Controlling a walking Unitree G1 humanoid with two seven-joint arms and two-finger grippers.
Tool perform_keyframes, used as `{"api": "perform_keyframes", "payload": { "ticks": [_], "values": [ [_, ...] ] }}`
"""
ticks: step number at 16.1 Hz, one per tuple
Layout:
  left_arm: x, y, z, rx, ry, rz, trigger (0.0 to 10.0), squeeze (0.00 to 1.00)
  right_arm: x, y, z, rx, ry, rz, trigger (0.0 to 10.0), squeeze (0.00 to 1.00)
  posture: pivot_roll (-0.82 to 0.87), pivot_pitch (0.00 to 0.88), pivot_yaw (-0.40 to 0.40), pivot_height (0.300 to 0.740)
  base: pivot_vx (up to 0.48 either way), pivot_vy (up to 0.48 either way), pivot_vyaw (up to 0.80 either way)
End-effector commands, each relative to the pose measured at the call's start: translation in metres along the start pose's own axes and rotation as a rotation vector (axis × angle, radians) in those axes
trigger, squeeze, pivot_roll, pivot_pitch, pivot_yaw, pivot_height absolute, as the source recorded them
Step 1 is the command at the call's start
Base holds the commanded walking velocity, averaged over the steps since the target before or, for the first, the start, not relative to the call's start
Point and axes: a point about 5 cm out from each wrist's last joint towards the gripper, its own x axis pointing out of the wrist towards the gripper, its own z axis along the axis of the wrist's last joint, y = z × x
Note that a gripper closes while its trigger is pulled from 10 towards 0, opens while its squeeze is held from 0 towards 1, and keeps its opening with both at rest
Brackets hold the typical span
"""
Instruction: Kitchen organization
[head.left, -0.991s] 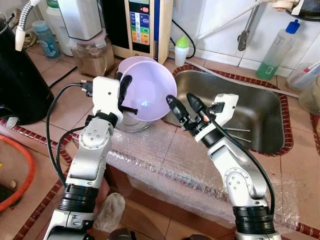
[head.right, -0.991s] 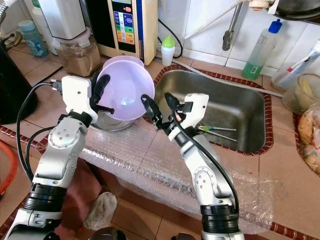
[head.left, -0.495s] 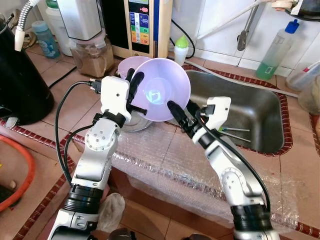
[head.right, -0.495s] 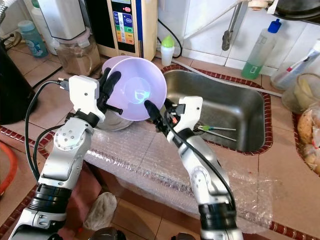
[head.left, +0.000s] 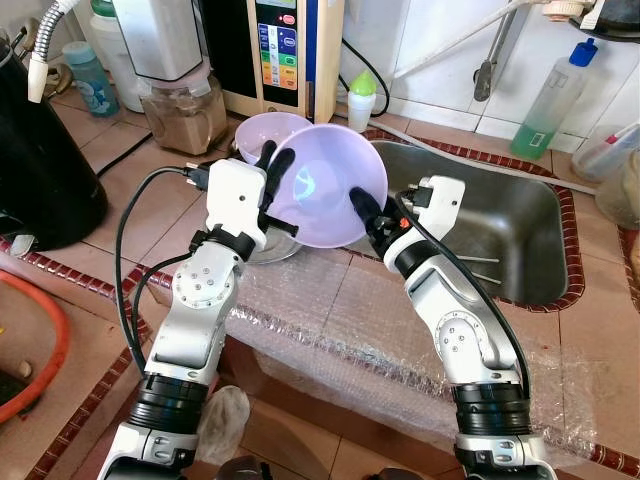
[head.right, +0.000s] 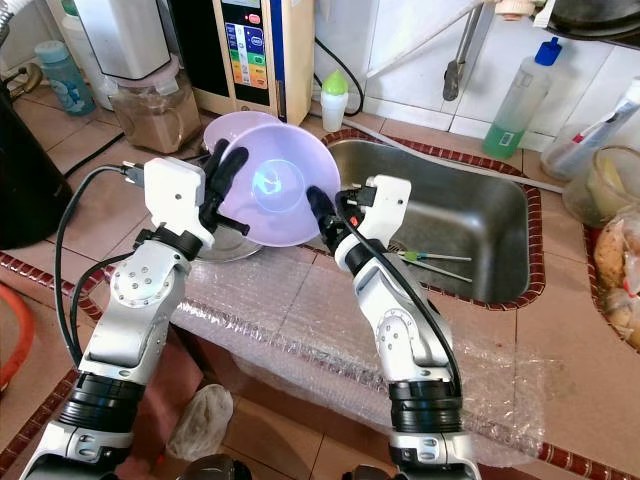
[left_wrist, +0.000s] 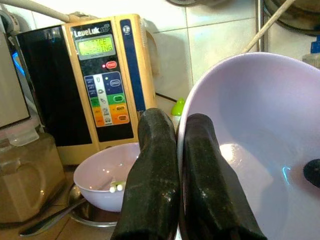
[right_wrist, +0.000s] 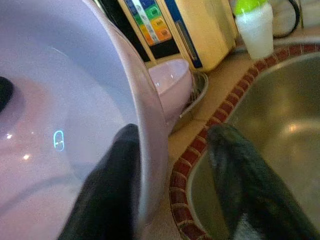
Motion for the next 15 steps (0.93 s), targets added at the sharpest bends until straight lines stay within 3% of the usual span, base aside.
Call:
{"api": "perform_keyframes", "payload": {
  "ticks": [1,10,11,12,15],
  "values": [
    [0.002,0.001,0.008,0.01,-0.046,-0.009,0.0,0.0,-0.001,-0.014,0.005,-0.009,0.001,-0.075,0.0,0.0,-0.04,0.0,-0.012,0.74,0.0,0.0,0.0],
    [0.0,-0.004,0.003,0.001,-0.022,-0.049,0.0,0.0,-0.003,-0.024,0.001,0.012,0.028,-0.114,0.0,0.0,-0.04,0.0,-0.012,0.74,0.0,0.0,0.0],
    [0.0,-0.006,0.001,-0.001,-0.008,-0.065,4.4,0.47,-0.002,-0.026,0.001,0.009,0.025,-0.123,0.0,0.0,-0.04,0.0,-0.012,0.74,0.0,0.0,0.0],
    [-0.001,-0.008,-0.003,-0.011,0.016,-0.09,10.0,1.0,-0.002,-0.03,0.003,0.005,0.016,-0.145,0.0,0.0,-0.04,0.0,-0.012,0.74,0.0,0.0,0.0],
    [-0.003,-0.011,-0.008,-0.025,0.046,-0.112,10.0,1.0,0.0,-0.04,0.011,-0.013,-0.024,-0.213,0.0,0.0,-0.03,0.0,-0.012,0.74,0.0,0.0,0.0]
  ]
}}
